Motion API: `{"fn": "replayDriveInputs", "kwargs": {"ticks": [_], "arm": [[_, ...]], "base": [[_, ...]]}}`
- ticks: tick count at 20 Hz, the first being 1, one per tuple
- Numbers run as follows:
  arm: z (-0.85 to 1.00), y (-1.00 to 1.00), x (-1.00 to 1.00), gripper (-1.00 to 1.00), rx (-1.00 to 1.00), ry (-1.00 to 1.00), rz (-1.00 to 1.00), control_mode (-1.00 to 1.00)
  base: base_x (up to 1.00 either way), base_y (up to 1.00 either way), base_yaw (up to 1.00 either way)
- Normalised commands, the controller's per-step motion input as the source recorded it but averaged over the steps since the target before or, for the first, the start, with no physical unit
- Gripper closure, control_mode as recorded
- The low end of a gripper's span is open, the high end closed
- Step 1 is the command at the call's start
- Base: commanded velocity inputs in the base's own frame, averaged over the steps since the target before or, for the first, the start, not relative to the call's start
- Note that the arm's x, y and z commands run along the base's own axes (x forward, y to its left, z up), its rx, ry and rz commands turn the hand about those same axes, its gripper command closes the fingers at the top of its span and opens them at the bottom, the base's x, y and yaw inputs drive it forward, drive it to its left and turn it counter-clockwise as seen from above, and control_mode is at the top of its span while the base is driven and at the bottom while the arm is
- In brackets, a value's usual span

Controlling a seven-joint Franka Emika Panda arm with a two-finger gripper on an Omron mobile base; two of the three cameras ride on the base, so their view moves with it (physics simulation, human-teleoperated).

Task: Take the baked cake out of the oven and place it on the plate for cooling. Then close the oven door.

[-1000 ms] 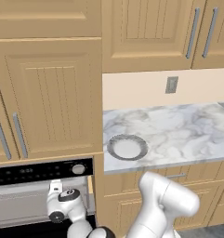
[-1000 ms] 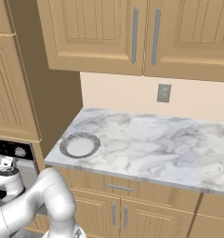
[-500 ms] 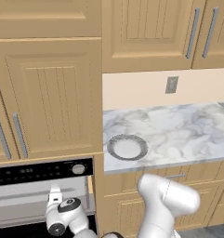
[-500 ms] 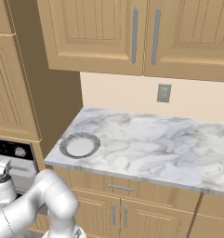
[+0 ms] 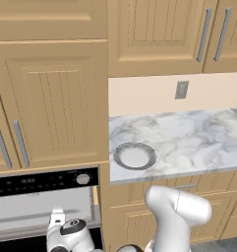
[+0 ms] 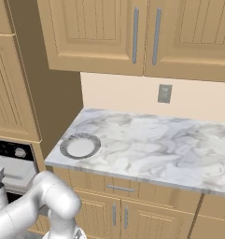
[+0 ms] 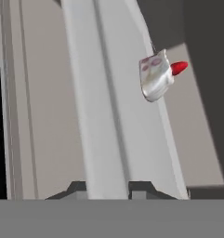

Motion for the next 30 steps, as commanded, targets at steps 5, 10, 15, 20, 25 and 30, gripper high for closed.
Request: {"fn": "replayDriveInputs", "kwargs": {"ticks": [5,10,15,20,25,30], "arm": [[0.1,0.0,-0.36,1.0,0.0,0.15,0.0,-1.0],[0.05,0.0,-0.34,1.0,0.0,0.14,0.0,-1.0],[0.0,0.0,-0.42,1.0,0.0,0.07,0.0,-1.0],[0.03,0.0,-0.41,1.0,0.0,0.0,0.0,-1.0],[0.0,0.0,-0.44,1.0,0.0,0.0,0.0,-1.0],[0.11,0.0,-0.39,1.0,0.0,0.0,0.0,-1.0]], "base": [[0.0,0.0,0.0],[0.0,0.0,0.0],[0.0,0.0,0.0],[0.0,0.0,0.0],[0.0,0.0,0.0],[0.0,0.0,0.0]]}}
